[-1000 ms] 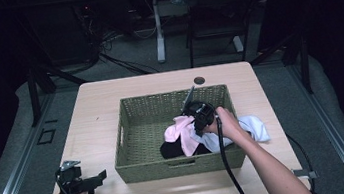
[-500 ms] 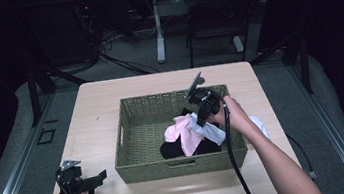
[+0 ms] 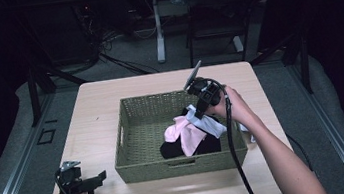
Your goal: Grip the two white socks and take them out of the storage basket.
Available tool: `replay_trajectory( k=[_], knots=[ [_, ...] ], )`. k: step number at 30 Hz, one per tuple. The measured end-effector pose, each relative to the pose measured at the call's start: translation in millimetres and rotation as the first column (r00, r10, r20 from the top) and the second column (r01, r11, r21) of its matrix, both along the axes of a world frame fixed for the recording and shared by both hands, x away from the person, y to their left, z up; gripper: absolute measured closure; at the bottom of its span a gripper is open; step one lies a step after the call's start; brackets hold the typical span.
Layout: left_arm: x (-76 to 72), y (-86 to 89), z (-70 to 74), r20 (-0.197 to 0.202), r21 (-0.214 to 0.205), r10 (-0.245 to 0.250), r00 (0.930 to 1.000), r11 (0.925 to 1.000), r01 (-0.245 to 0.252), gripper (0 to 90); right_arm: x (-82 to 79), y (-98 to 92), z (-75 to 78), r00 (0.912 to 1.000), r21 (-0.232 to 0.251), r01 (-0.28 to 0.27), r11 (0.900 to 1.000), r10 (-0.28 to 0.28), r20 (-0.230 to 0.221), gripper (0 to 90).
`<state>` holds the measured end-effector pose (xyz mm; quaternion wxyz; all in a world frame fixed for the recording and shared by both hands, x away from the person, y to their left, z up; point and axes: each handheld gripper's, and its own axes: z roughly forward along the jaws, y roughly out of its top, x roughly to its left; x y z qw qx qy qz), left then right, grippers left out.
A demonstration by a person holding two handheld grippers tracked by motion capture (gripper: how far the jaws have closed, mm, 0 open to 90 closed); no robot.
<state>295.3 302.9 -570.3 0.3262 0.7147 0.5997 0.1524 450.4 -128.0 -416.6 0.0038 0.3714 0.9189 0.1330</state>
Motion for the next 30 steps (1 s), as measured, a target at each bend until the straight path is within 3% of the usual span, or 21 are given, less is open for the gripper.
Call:
replay_trajectory(
  k=[7,9,16,30],
  knots=[
    [-0.3,-0.9,0.0,0.003,-0.001,-0.002,1.0000,1.0000,0.002,0.3,-0.8,3.7,14.8,0.9996,-0.006,-0.021,0.9998,0.021,0.019,81.0],
    [-0.7,0.7,-0.8,-0.003,-0.005,0.005,1.0000,1.0000,-0.005,0.3,-1.8,3.6,22.8,0.9989,0.014,-0.034,0.9993,0.034,0.032,81.0],
    [0.3,-1.0,-1.2,-0.009,-0.001,-0.009,0.9999,1.0000,0.009,0.3,-0.9,5.3,40.6,0.9970,-0.003,-0.054,0.9985,0.054,0.056,81.0],
    [3.7,-3.1,-1.8,-0.010,0.000,-0.020,0.9997,0.9998,0.020,0.3,3.5,1.4,72.5,0.9949,-0.001,-0.043,0.9991,0.043,0.091,80.9]
  ],
)
